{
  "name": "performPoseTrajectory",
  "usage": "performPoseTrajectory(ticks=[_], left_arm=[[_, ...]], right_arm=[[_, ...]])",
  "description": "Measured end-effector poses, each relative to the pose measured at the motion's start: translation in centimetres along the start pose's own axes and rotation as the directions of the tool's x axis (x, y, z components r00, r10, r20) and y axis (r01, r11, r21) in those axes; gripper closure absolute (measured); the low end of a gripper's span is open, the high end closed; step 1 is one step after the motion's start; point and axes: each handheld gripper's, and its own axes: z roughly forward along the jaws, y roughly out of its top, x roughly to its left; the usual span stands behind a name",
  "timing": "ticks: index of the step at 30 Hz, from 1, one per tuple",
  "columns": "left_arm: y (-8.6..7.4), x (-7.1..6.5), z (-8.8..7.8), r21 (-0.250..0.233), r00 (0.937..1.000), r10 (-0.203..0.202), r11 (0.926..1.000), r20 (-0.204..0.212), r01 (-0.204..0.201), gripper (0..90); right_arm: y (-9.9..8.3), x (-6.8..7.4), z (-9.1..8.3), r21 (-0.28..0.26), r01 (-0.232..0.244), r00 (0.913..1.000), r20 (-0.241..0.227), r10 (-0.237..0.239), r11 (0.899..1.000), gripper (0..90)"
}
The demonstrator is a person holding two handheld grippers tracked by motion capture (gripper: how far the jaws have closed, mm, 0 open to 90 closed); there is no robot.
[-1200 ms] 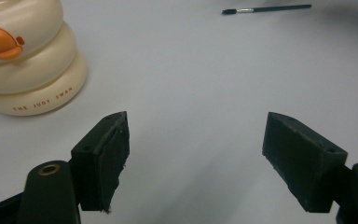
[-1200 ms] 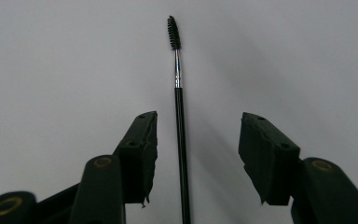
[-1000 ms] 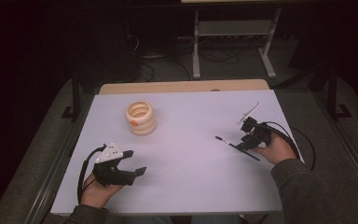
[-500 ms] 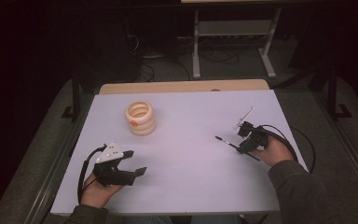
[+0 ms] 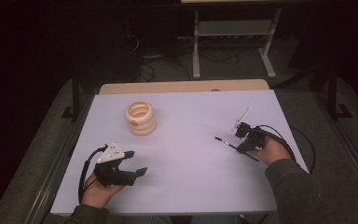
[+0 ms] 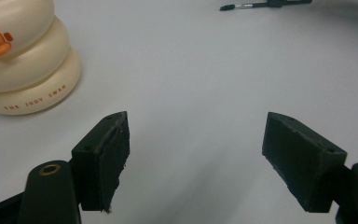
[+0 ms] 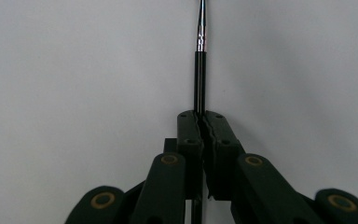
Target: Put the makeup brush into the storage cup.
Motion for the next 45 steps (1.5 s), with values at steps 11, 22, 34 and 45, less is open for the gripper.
performPoseTrajectory(ticks=[11,22,34,45], left_arm=[[0.0,0.1,0.0,0.002,1.0000,-0.005,1.0000,-0.001,0.005,22.8],[-0.1,0.1,0.0,-0.003,1.0000,-0.007,1.0000,-0.001,0.007,22.8],[0.0,0.0,0.0,-0.005,1.0000,-0.004,1.0000,0.006,0.004,23.0],[0.2,-0.2,0.1,-0.004,0.9998,-0.008,1.0000,0.020,0.008,24.5]], right_arm=[[0.1,-0.1,0.0,0.005,-0.015,0.9998,-0.008,0.015,1.000,85.1],[-0.3,-0.4,-1.1,-0.054,-0.035,0.9992,-0.021,0.034,0.998,85.1],[-0.9,0.4,-3.6,-0.175,-0.026,0.9989,-0.043,0.019,0.984,85.1],[-0.4,3.0,-5.9,-0.257,0.042,0.9986,-0.021,-0.049,0.966,85.1]])
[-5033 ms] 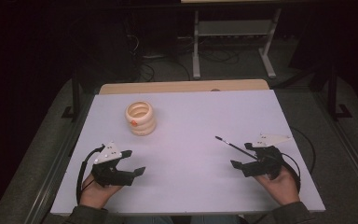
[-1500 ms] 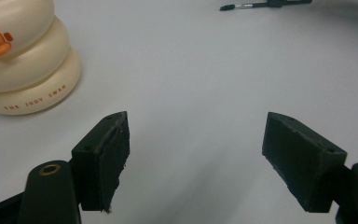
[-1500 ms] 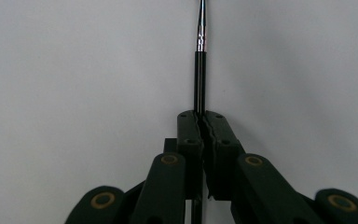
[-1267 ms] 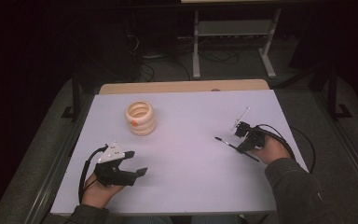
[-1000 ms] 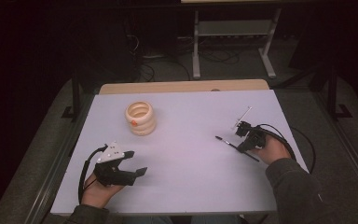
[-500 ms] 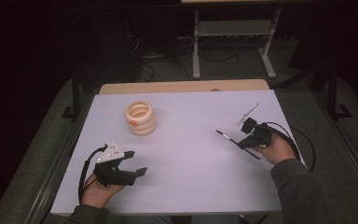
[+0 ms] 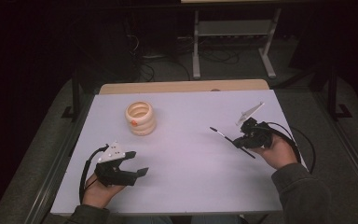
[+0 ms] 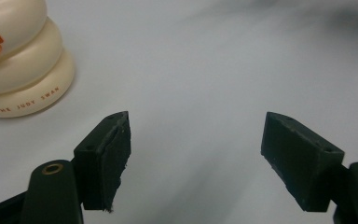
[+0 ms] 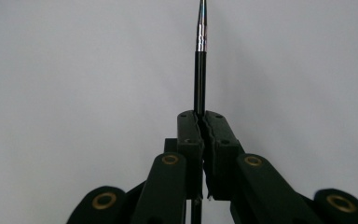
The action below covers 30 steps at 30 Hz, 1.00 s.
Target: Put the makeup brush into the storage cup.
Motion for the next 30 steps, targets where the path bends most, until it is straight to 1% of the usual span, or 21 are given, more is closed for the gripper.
performPoseTrajectory(ticks=[1,3,5,6,7,9,11,14,15,16,18,20,21,22,23,24,26,27,28,29,30], left_arm=[[0.1,-0.1,0.1,-0.003,1.0000,0.005,1.0000,0.006,-0.004,24.5],[0.1,-0.1,0.1,-0.001,1.0000,0.004,1.0000,0.007,-0.003,24.7],[0.3,-0.2,0.2,-0.007,0.9998,0.004,1.0000,0.017,-0.004,25.0],[0.3,-0.2,0.2,-0.007,0.9998,0.004,1.0000,0.017,-0.004,25.8],[0.3,-0.3,0.3,-0.009,0.9996,0.006,0.9999,0.028,-0.005,26.4],[0.5,-0.4,0.4,-0.003,0.9989,0.014,0.9999,0.045,-0.013,27.9],[0.7,-0.5,0.5,-0.013,0.9981,0.015,0.9998,0.060,-0.015,29.5],[1.2,-0.8,0.9,-0.011,0.9960,0.025,0.9997,0.086,-0.024,32.0],[1.2,-0.8,0.9,-0.011,0.9960,0.025,0.9997,0.086,-0.024,32.7],[1.5,-1.0,1.1,-0.017,0.9941,0.024,0.9996,0.106,-0.023,33.7],[1.9,-1.2,1.3,-0.030,0.9930,0.031,0.9992,0.114,-0.027,33.7],[2.3,-1.2,1.5,-0.036,0.9893,0.023,0.9992,0.144,-0.018,33.7],[2.6,-1.2,1.6,-0.036,0.9885,0.023,0.9992,0.150,-0.018,33.8],[2.6,-1.2,1.6,-0.036,0.9885,0.023,0.9992,0.150,-0.018,34.0],[3.1,-1.3,1.8,-0.042,0.9861,0.014,0.9991,0.166,-0.007,34.6],[3.3,-1.4,1.9,-0.047,0.9842,0.006,0.9989,0.177,0.003,35.6],[3.8,-1.5,2.0,-0.054,0.9808,0.009,0.9985,0.195,0.001,36.9],[4.0,-1.6,2.1,-0.054,0.9798,0.009,0.9986,0.200,0.001,37.7],[4.0,-1.6,2.1,-0.054,0.9798,0.009,0.9986,0.200,0.001,38.4],[4.4,-1.8,2.3,-0.054,0.9778,0.013,0.9985,0.209,-0.001,39.1],[4.4,-1.8,2.3,-0.054,0.9778,0.013,0.9985,0.209,-0.001,39.6]], right_arm=[[0.4,0.7,-0.5,-0.026,0.017,0.9998,-0.007,-0.017,1.000,85.1],[0.8,1.3,-0.8,-0.049,0.039,0.9992,-0.008,-0.039,0.998,85.1],[1.1,1.9,-1.1,-0.068,0.055,0.9983,-0.015,-0.057,0.996,85.1],[1.1,1.9,-1.1,-0.068,0.055,0.9983,-0.015,-0.057,0.996,85.1],[1.4,2.6,-1.3,-0.083,0.081,0.9965,-0.016,-0.082,0.993,85.1],[1.8,3.3,-1.6,-0.100,0.103,0.9943,-0.020,-0.105,0.990,85.1],[2.1,4.0,-1.9,-0.121,0.113,0.9928,-0.026,-0.117,0.986,85.1],[2.4,4.8,-2.2,-0.163,0.125,0.9897,-0.049,-0.134,0.979,85.1],[2.4,4.8,-2.2,-0.163,0.125,0.9897,-0.049,-0.134,0.979,85.1],[2.6,5.2,-2.2,-0.186,0.129,0.9879,-0.062,-0.142,0.974,85.1],[2.8,5.6,-2.2,-0.207,0.130,0.9855,-0.081,-0.149,0.970,85.1],[3.1,5.9,-2.2,-0.227,0.137,0.9816,-0.100,-0.163,0.964,85.1],[3.2,6.1,-2.2,-0.238,0.137,0.9804,-0.107,-0.166,0.962,85.1],[3.2,6.1,-2.2,-0.238,0.137,0.9804,-0.107,-0.166,0.962,85.1],[3.4,6.5,-2.1,-0.259,0.140,0.9765,-0.123,-0.177,0.956,85.1],[3.5,6.7,-2.0,-0.271,0.142,0.9743,-0.132,-0.183,0.952,85.1],[3.8,7.1,-1.8,-0.286,0.156,0.9702,-0.135,-0.201,0.945,85.1],[3.9,7.4,-1.6,-0.293,0.151,0.9683,-0.149,-0.201,0.944,85.1],[3.9,7.4,-1.6,-0.293,0.151,0.9683,-0.149,-0.201,0.944,85.1],[4.1,7.7,-1.3,-0.306,0.162,0.9648,-0.151,-0.215,0.938,85.1],[4.1,7.7,-1.3,-0.306,0.162,0.9648,-0.151,-0.215,0.938,85.1]])
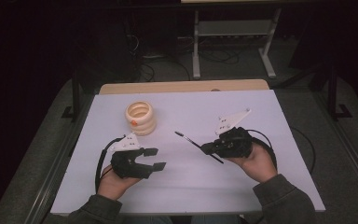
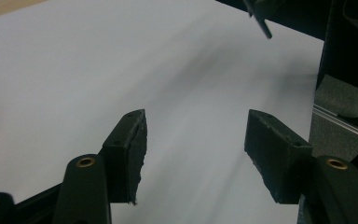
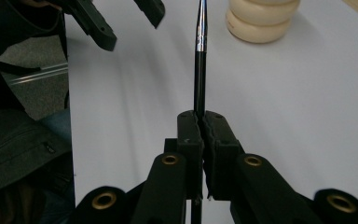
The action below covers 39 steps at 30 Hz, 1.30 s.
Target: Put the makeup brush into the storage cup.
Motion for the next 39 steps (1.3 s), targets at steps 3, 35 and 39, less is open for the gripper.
performPoseTrajectory(ticks=[3,35,39], left_arm=[[0.3,0.3,0.5,-0.001,0.9993,-0.028,0.9996,0.023,0.028,41.3],[0.2,1.2,2.5,0.021,0.9834,-0.105,0.9944,0.148,0.103,76.1],[0.2,1.3,2.6,0.024,0.9825,-0.103,0.9946,0.155,0.101,77.6]], right_arm=[[0.4,0.5,1.1,-0.008,0.007,0.9998,-0.020,-0.008,1.000,85.1],[-0.6,2.1,8.0,-0.076,0.053,0.9940,-0.092,-0.059,0.996,84.9],[-0.5,2.4,8.1,-0.070,0.088,0.9930,-0.072,-0.093,0.994,85.0]])
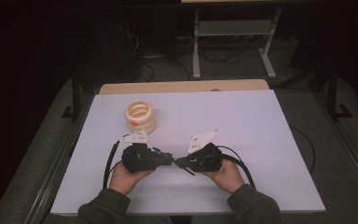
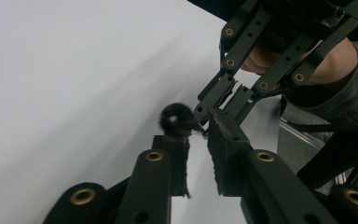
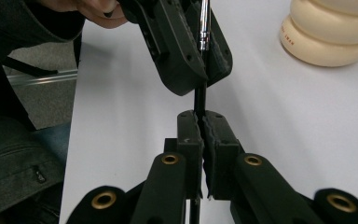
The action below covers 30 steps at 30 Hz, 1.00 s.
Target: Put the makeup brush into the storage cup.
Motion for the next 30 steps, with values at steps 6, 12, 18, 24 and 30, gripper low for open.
performPoseTrajectory(ticks=[6,12,18,24,30], left_arm=[[0.0,0.2,0.2,-0.009,0.9993,-0.007,0.9999,0.036,0.008,83.2],[0.1,0.4,-0.2,-0.016,0.9979,-0.020,0.9997,0.062,0.021,85.2],[0.4,0.4,-0.7,-0.020,0.9997,-0.018,0.9996,0.017,0.018,85.5],[1.0,0.5,-1.3,0.009,0.9991,0.006,0.9999,-0.042,-0.005,85.5],[1.6,0.5,-1.7,0.022,0.9971,0.012,0.9997,-0.075,-0.011,85.5]], right_arm=[[0.0,0.1,0.2,0.010,0.020,0.9998,0.007,-0.020,1.000,85.0],[0.1,0.3,0.1,-0.010,0.020,0.9998,-0.002,-0.020,1.000,84.9],[-0.2,-0.1,0.4,-0.006,0.000,1.0000,0.008,0.000,1.000,73.9],[-1.4,-0.8,0.1,-0.007,-0.054,0.9984,0.014,0.054,0.999,66.9],[-2.2,-1.3,-0.9,0.003,-0.099,0.9940,0.046,0.099,0.995,60.3]])
